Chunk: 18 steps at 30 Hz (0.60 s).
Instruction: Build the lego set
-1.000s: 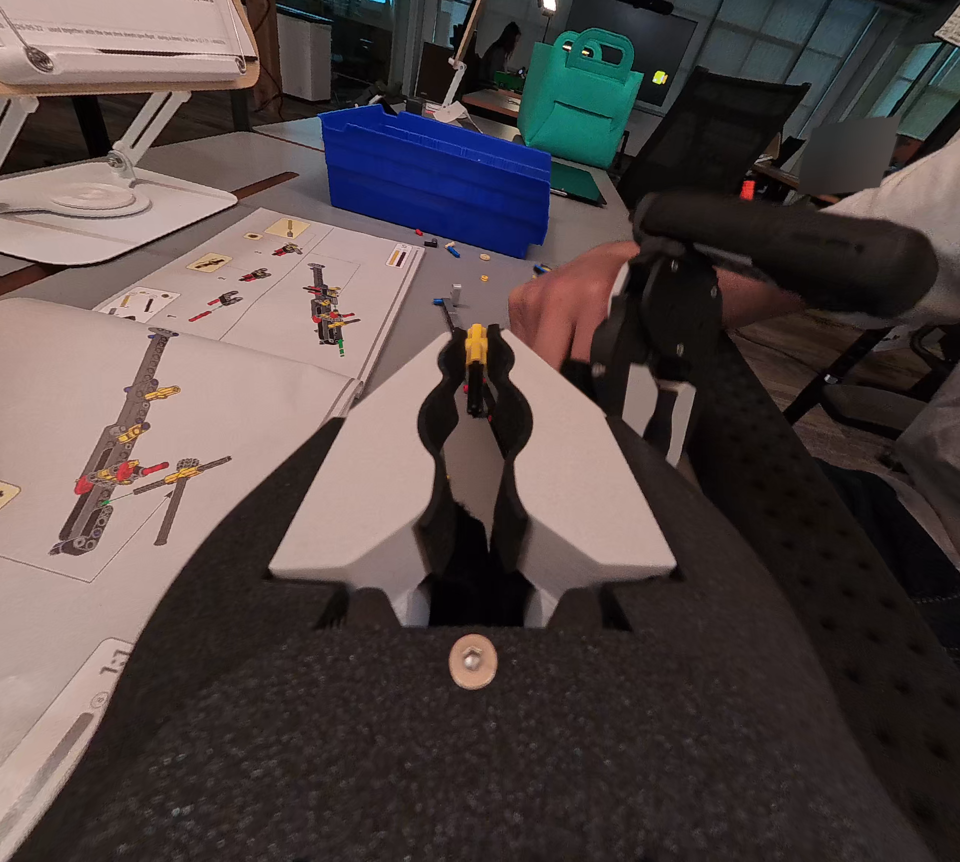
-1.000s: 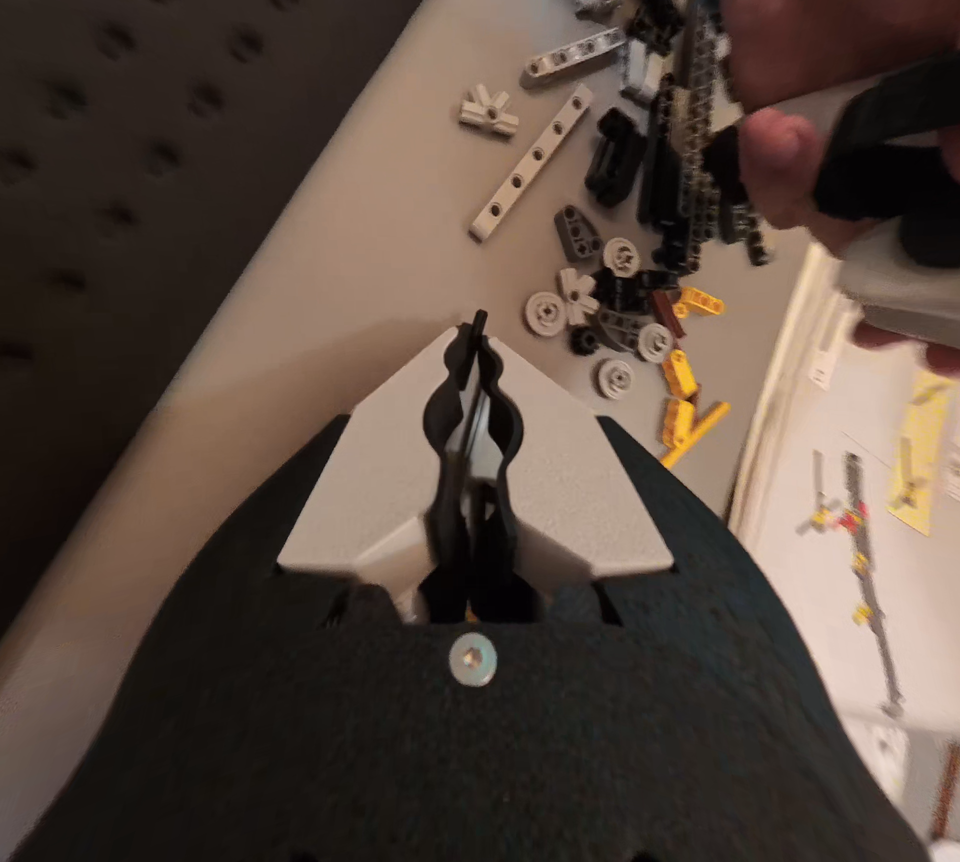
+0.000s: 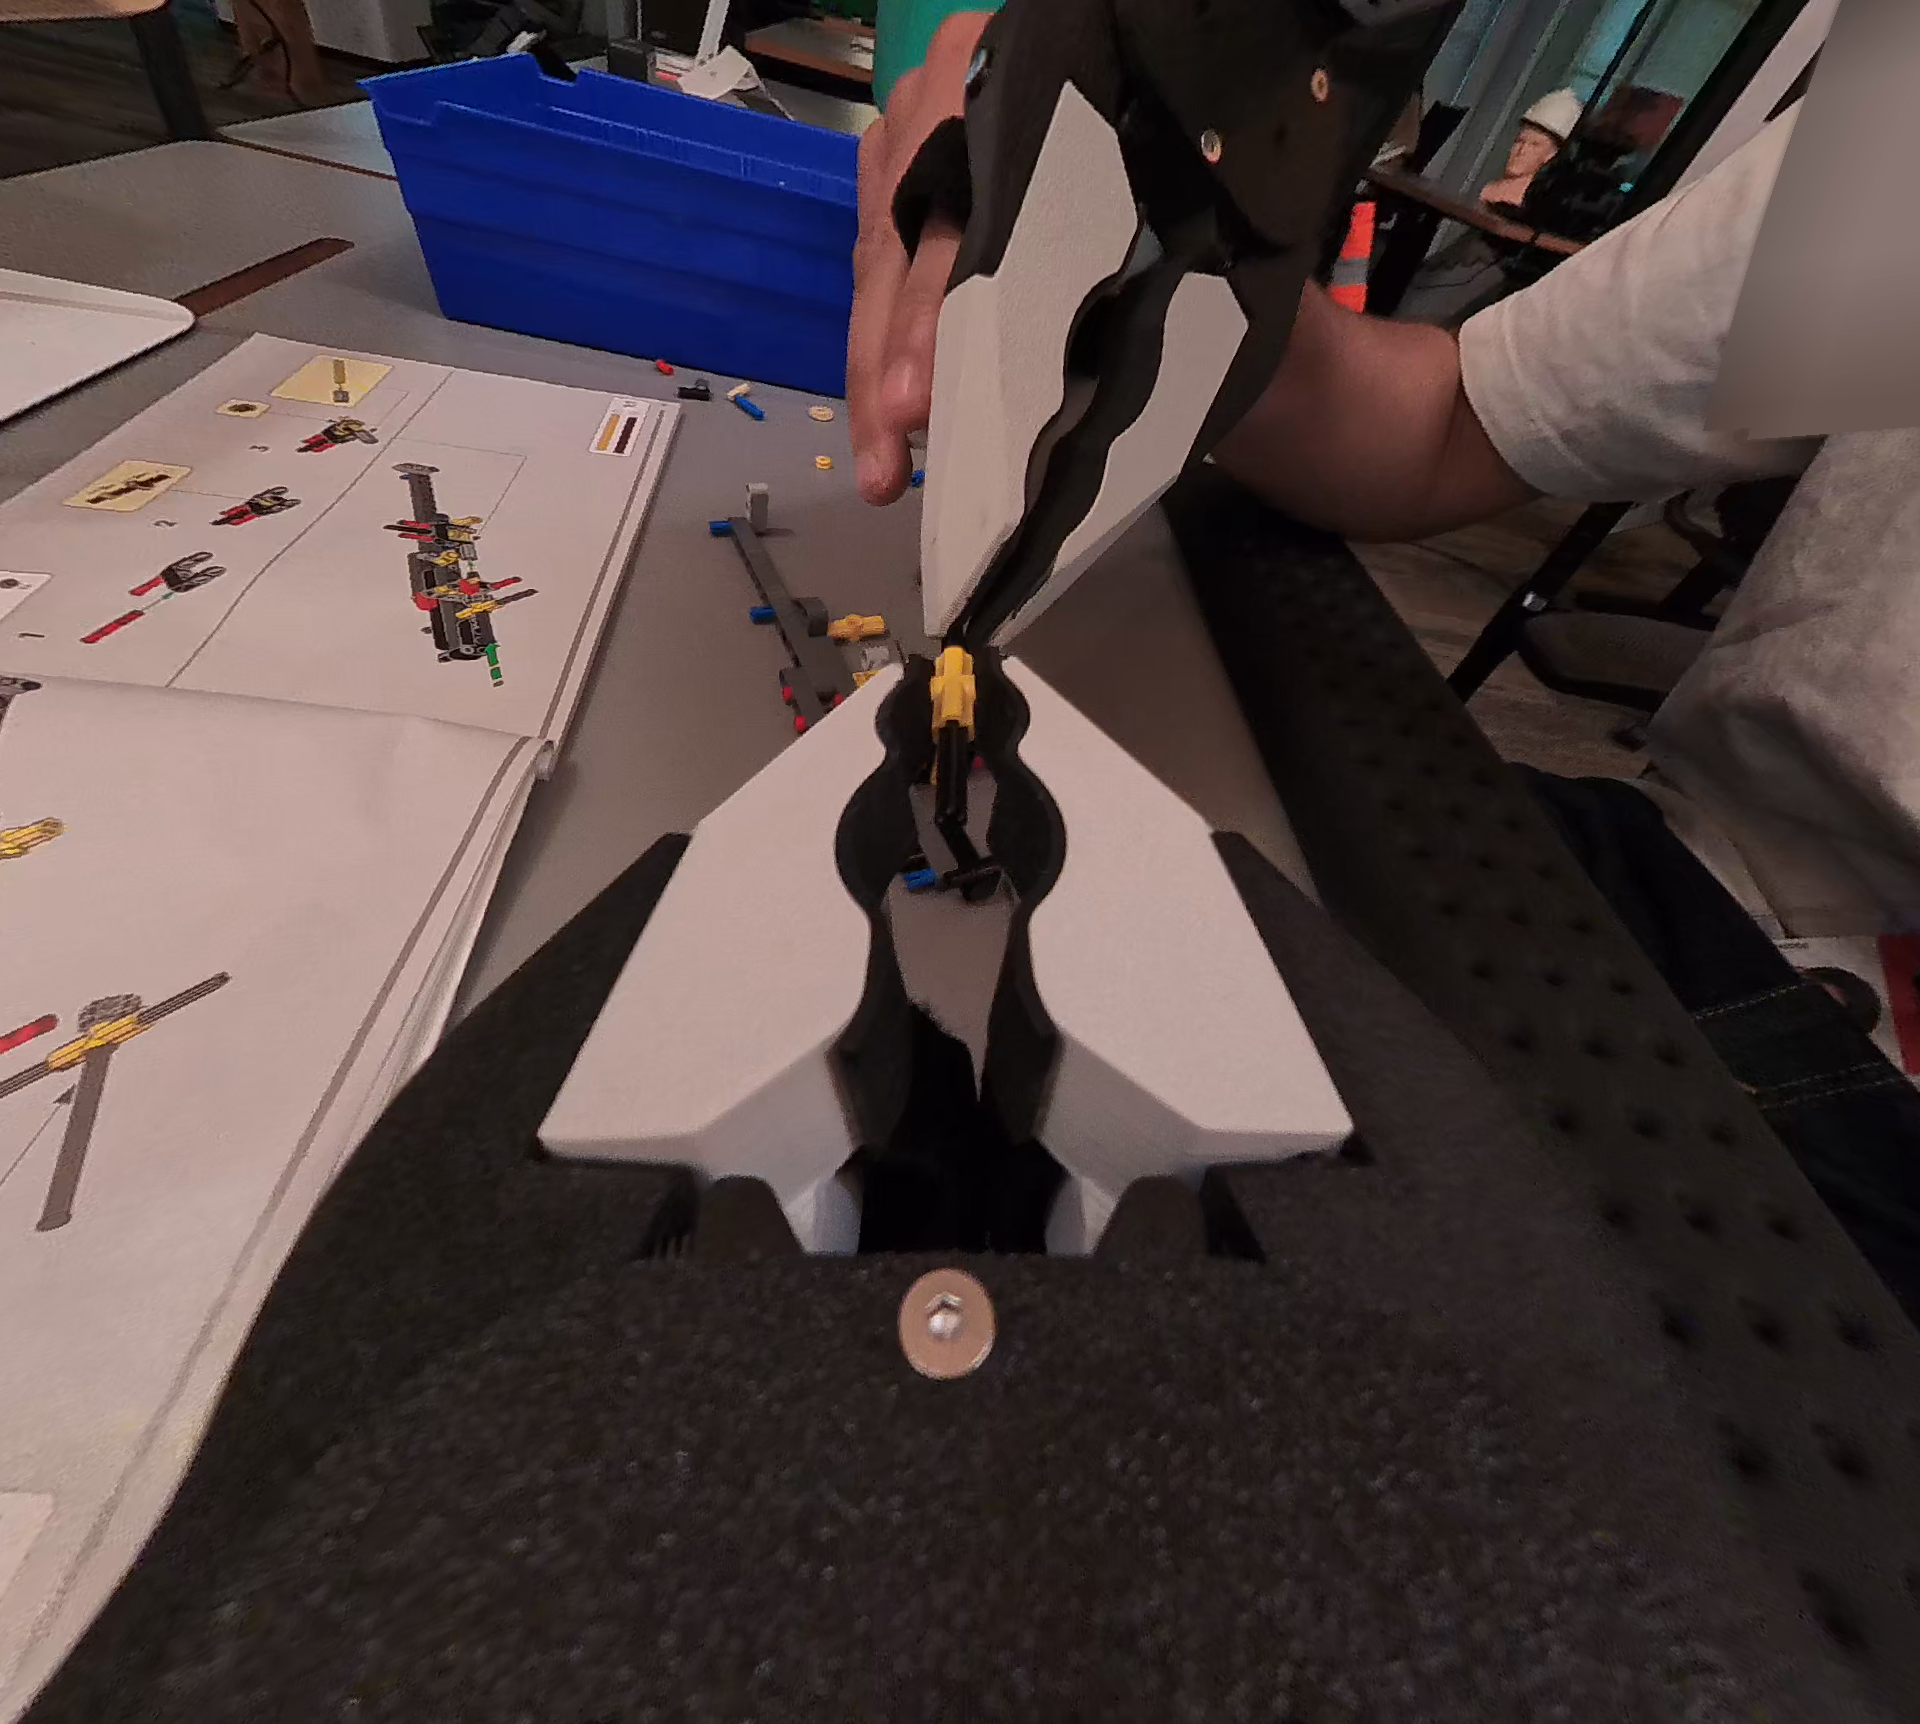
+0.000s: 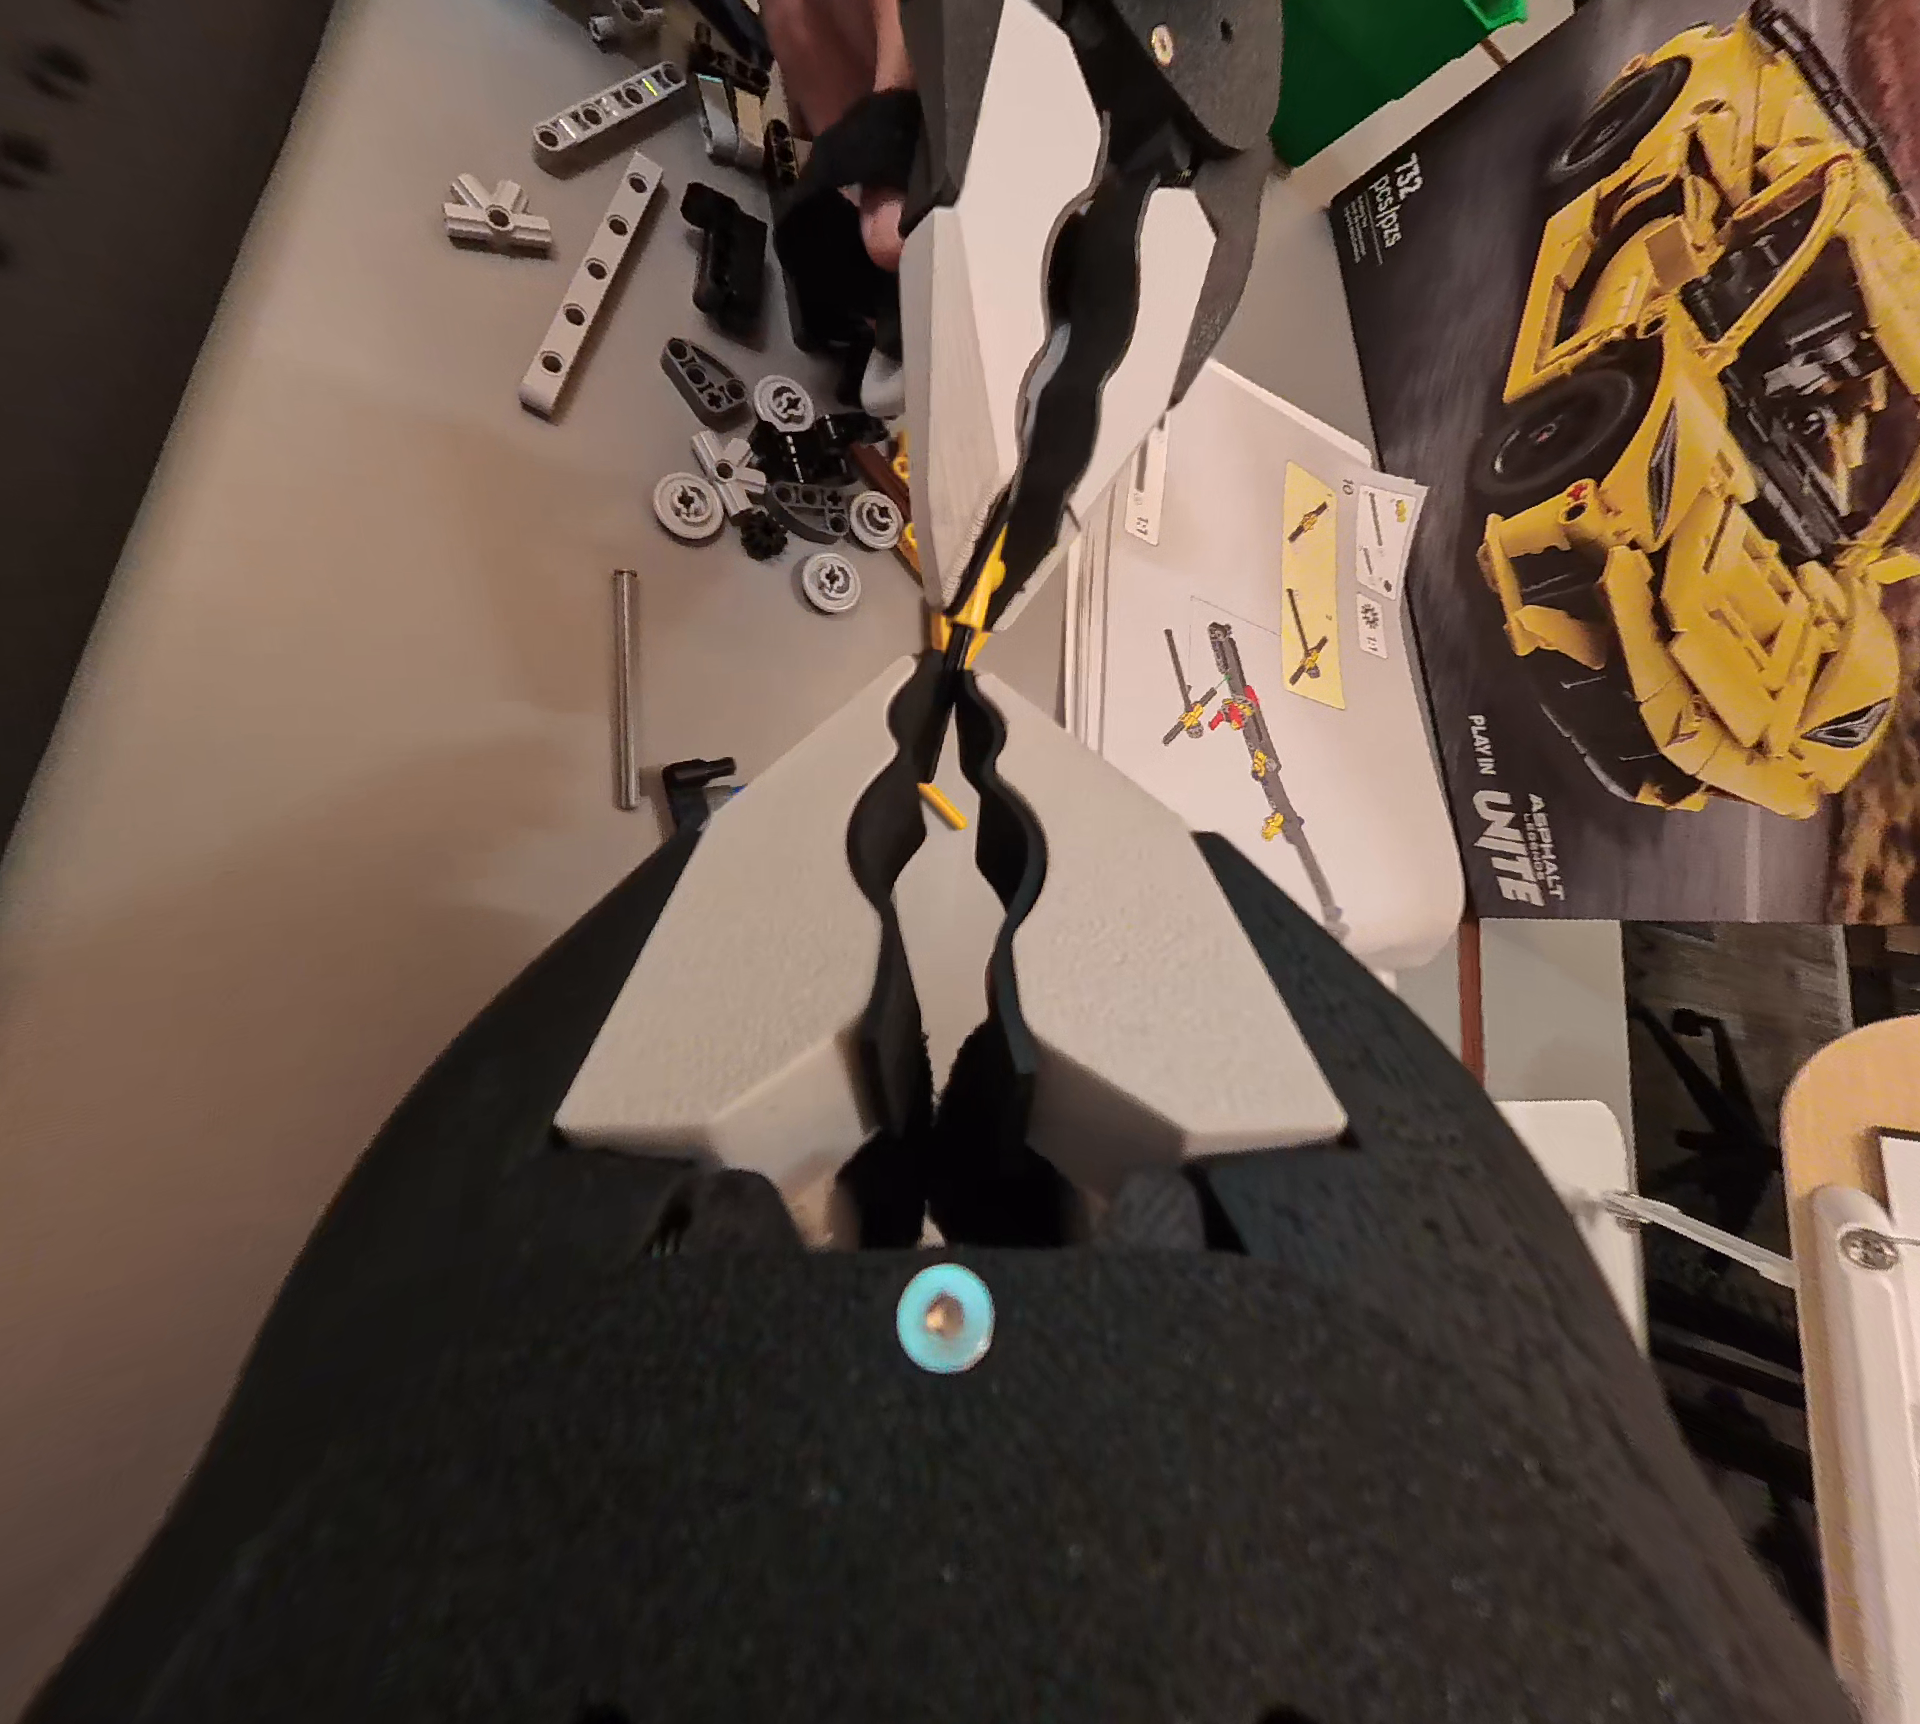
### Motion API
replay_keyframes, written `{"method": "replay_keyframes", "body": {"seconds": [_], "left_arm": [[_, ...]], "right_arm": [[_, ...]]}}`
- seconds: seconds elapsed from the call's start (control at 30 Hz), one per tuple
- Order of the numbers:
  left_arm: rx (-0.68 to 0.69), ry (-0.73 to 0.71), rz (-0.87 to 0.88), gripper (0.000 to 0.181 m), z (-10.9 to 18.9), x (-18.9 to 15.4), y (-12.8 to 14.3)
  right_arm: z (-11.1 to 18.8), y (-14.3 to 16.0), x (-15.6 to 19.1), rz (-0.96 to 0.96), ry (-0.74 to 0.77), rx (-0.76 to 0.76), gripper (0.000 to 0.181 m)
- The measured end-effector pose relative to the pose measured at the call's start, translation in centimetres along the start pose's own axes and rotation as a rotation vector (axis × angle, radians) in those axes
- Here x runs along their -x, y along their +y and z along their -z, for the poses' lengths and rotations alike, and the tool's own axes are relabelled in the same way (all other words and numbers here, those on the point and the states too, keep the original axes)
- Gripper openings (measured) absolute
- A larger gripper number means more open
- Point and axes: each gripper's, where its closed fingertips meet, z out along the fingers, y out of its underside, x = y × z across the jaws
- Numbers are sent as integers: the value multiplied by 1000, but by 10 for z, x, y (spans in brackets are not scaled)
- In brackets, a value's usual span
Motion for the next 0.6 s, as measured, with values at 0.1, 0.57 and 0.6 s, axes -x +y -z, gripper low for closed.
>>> {"method": "replay_keyframes", "body": {"seconds": [0.1, 0.57, 0.6], "left_arm": [[32, -41, -35, 6, -1, 3, 4], [213, -143, -127, 6, -10, 15, 30], [221, -145, -131, 6, -9, 15, 31]], "right_arm": [[-4, 5, 2, -35, -22, -10, 2], [-24, 26, 12, -9, -37, 65, 1], [-25, 25, 11, -9, -32, 58, 1]]}}
